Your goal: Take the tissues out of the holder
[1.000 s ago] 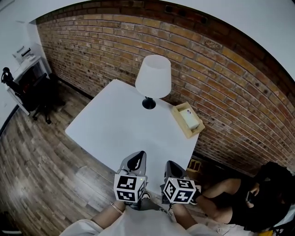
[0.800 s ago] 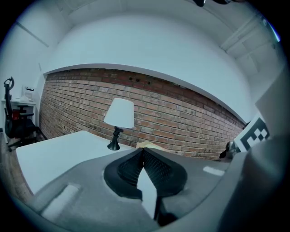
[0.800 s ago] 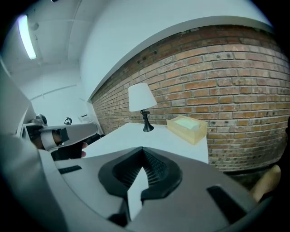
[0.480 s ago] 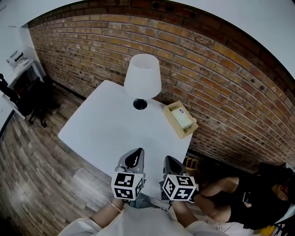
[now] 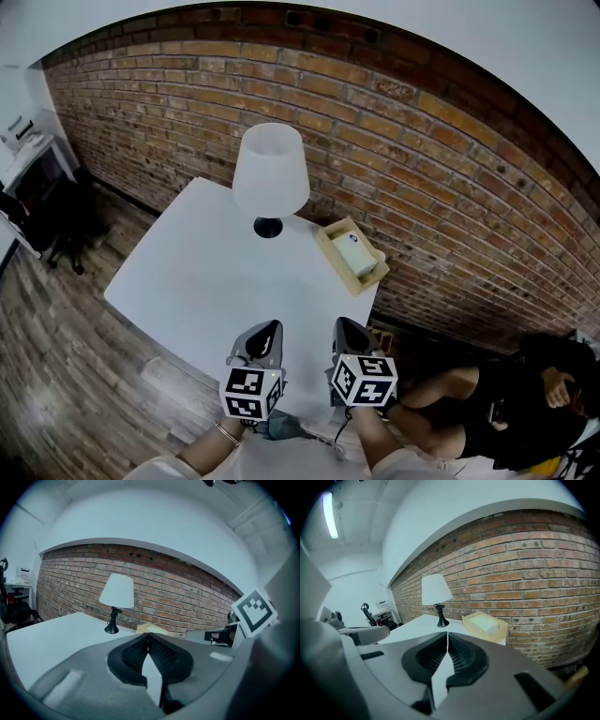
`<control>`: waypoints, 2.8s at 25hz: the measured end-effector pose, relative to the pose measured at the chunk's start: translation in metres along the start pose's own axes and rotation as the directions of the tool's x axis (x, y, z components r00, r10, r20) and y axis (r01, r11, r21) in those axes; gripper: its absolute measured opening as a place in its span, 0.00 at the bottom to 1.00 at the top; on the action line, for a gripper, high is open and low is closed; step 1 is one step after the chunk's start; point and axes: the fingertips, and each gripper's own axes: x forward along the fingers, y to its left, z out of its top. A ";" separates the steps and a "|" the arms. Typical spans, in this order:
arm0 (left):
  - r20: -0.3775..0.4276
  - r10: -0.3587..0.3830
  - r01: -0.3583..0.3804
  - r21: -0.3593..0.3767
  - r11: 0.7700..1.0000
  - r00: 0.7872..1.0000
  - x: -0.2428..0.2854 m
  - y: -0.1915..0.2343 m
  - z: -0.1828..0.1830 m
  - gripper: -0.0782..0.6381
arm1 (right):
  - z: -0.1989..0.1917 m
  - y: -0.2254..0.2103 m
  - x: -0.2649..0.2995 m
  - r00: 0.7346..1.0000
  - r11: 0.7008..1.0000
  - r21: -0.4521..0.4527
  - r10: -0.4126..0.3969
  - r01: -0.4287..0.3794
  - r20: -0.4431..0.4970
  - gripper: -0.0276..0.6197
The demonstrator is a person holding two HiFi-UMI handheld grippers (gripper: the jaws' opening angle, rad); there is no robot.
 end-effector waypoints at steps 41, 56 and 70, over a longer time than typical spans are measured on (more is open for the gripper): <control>-0.139 0.124 -0.137 -0.091 0.986 0.983 0.120 0.104 -0.042 0.12 | 0.044 -0.146 0.204 0.978 0.941 -0.334 -0.116 0.052 -0.174 0.28; -0.185 0.187 -0.204 -0.079 0.976 0.965 0.121 0.136 -0.055 0.12 | 0.007 -0.170 0.245 0.905 0.923 -0.384 -0.135 -0.033 -0.403 0.28; -0.194 0.212 -0.237 -0.114 0.965 0.958 0.116 0.139 -0.063 0.12 | -0.009 -0.163 0.254 0.866 0.908 -0.406 -0.116 -0.107 -0.487 0.13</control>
